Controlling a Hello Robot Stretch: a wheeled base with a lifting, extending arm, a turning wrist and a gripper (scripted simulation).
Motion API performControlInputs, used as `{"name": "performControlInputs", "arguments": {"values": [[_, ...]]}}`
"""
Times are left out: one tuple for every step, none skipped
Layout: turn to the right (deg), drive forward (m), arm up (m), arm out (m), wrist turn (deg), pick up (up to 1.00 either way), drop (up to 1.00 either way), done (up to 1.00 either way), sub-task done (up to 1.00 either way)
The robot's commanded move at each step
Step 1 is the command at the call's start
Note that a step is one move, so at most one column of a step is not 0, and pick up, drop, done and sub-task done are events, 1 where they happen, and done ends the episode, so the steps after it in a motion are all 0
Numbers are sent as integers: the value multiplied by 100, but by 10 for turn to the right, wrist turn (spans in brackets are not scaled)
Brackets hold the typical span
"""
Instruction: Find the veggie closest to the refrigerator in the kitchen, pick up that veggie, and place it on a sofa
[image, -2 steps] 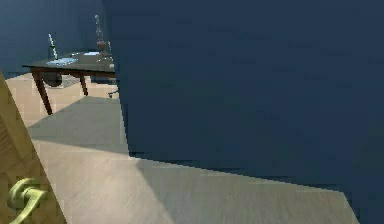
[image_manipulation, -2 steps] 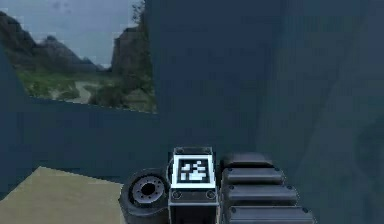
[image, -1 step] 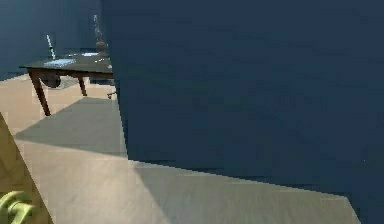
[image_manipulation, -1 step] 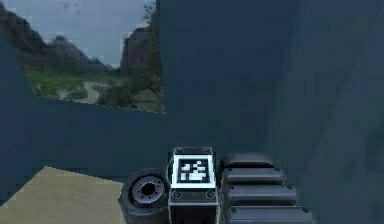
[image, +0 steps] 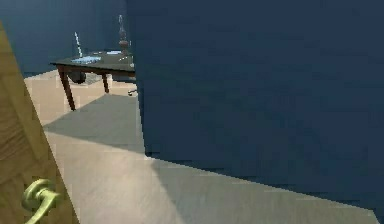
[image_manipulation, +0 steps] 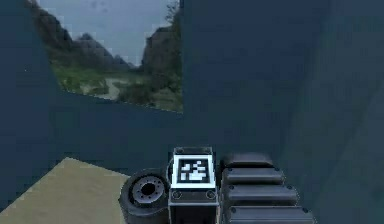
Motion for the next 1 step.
{"name": "performControlInputs", "arguments": {"values": [[0, 45, 0, 0, 0, 0, 0, 0, 0]]}}
